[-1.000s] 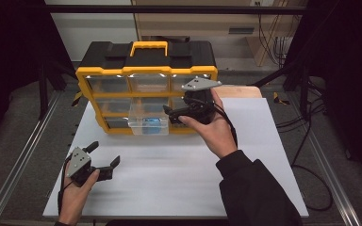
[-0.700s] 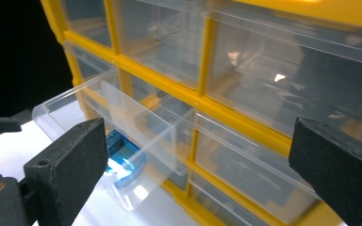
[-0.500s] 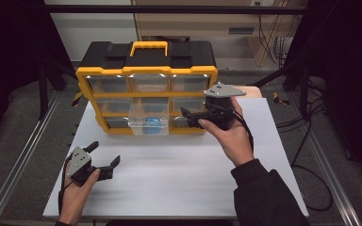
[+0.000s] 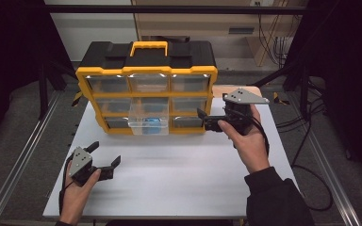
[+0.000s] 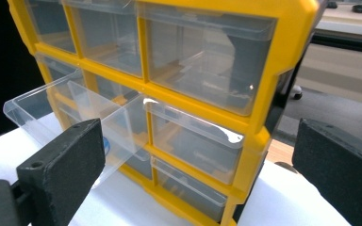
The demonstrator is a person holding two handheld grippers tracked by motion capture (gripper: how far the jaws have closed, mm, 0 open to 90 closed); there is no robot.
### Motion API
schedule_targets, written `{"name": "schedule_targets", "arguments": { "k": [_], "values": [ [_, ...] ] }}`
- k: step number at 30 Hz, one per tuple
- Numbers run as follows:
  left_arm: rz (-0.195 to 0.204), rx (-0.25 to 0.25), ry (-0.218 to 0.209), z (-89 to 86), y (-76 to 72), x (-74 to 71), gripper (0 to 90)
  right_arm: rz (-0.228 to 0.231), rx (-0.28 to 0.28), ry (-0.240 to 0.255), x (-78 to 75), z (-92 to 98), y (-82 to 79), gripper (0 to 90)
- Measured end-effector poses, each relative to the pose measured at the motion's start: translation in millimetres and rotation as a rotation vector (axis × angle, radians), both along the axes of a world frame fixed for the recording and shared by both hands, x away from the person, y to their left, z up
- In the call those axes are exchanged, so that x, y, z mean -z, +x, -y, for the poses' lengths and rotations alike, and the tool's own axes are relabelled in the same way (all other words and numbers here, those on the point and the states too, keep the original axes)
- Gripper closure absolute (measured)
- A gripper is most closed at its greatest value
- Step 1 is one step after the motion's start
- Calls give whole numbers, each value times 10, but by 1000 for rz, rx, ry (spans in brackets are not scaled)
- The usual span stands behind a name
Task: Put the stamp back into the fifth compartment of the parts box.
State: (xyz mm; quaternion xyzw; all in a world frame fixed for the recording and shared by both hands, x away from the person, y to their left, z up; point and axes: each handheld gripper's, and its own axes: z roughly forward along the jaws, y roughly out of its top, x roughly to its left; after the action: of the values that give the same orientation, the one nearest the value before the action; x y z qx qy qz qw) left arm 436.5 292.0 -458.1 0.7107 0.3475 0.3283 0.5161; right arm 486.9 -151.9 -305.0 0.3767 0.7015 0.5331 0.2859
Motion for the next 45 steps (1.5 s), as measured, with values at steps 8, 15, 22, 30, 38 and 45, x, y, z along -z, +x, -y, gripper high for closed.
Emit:
{"name": "schedule_targets", "arguments": {
  "k": [8, 15, 22, 30, 38, 45],
  "values": [
    [1, 3, 0, 6, -7, -3, 25, 14, 17, 3, -20, 48, -34, 30],
    [1, 4, 1, 8, -7, -3, 25, 17, 30, 7, -19, 86, -56, 30],
    [2, 1, 0, -1, -11, -6, 25, 20, 50, 15, -17, 142, -83, 30],
    [2, 1, -1, 1, -13, -5, 25, 38, 97, 10, 12, 233, -113, 42],
    [3, 2, 0, 3, -14, -6, 25, 48, 118, 37, 0, 345, -160, 36],
    [5, 1, 0, 2, -13, -8, 25, 51, 130, 43, 13, 429, -208, 31]
  ]
}}
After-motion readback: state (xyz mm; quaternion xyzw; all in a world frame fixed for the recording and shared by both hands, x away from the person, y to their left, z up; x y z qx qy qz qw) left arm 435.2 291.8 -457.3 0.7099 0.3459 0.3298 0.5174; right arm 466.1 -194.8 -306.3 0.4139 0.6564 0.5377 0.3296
